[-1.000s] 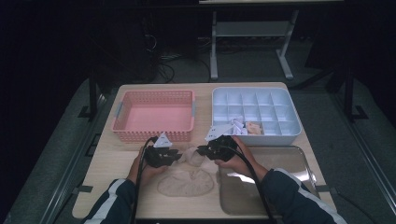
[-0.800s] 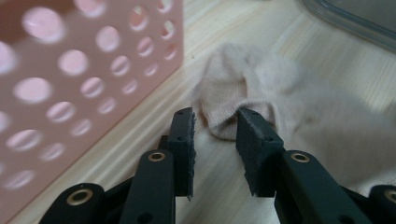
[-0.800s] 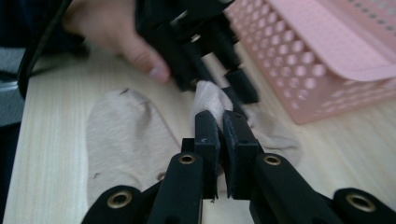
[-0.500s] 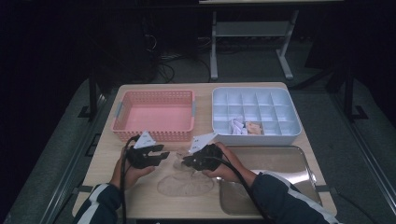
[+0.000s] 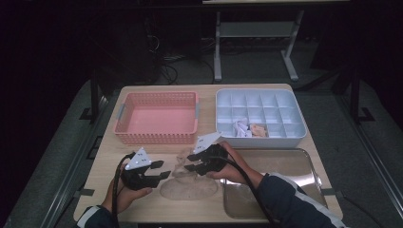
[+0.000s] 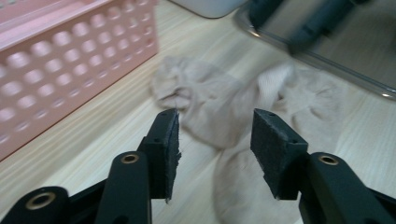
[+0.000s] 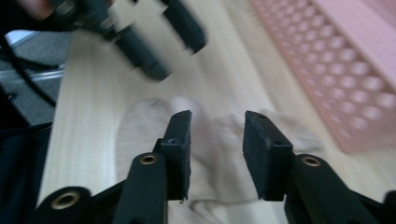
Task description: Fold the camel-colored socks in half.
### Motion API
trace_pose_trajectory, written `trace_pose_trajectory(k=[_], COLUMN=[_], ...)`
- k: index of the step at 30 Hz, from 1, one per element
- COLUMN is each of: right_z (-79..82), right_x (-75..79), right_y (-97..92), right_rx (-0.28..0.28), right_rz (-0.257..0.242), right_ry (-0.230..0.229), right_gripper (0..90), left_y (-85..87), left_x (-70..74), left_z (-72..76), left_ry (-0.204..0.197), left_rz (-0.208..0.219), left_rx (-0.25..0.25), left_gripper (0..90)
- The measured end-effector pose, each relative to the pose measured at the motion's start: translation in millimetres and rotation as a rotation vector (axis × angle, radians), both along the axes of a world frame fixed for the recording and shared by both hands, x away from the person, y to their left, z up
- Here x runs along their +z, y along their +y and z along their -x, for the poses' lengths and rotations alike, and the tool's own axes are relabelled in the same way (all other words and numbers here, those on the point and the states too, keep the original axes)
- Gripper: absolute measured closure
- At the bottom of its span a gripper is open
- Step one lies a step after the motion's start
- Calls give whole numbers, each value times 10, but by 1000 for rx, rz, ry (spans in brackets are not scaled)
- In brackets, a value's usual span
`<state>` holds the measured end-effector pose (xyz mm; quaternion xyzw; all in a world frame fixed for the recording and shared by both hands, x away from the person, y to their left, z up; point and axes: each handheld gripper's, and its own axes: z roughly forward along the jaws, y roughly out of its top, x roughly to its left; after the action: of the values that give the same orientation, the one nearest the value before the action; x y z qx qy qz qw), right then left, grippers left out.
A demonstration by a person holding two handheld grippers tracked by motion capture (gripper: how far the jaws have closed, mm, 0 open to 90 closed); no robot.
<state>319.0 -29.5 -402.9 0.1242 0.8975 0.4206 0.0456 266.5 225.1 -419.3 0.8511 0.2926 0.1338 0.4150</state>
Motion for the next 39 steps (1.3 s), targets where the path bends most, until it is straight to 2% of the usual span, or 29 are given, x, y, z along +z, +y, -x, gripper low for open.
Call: trace_pose_trajectory(k=[2,4,7,11,16,20,23,25,28,32,35,39], right_z=[-60,-137,-269,-379,-457,-533,-563,-561,-559,-553,-551,-577], right_x=[2,-43,-164,-311,-448,-549,-599,-598,-595,-577,-561,-541], right_y=[-62,-77,-51,22,122,146,152,154,144,94,36,-59], right_rx=[-32,-66,-106,-112,-94,-78,-83,-82,-86,-109,-139,-189], right_rz=[-8,31,74,105,144,150,153,155,168,188,205,226], right_ry=[-4,-24,-13,-17,-20,-15,5,5,3,14,25,41], right_gripper=[681,715,740,744,723,684,689,692,699,699,698,688], left_y=[-83,-145,-230,-338,-474,-508,-510,-508,-502,-474,-404,-287], left_x=[-6,-25,-53,-75,-158,-256,-328,-363,-369,-335,-232,-91], left_z=[-14,-39,-53,26,116,106,84,73,70,81,60,2], left_ry=[1,11,26,42,65,85,99,105,106,89,56,21], left_rz=[-9,-10,1,-11,-44,-111,-137,-157,-164,-178,-161,-92], left_rx=[-28,-34,-61,-114,-211,-241,-239,-244,-254,-257,-242,-194], left_gripper=[492,480,473,466,550,679,733,790,883,895,896,896])
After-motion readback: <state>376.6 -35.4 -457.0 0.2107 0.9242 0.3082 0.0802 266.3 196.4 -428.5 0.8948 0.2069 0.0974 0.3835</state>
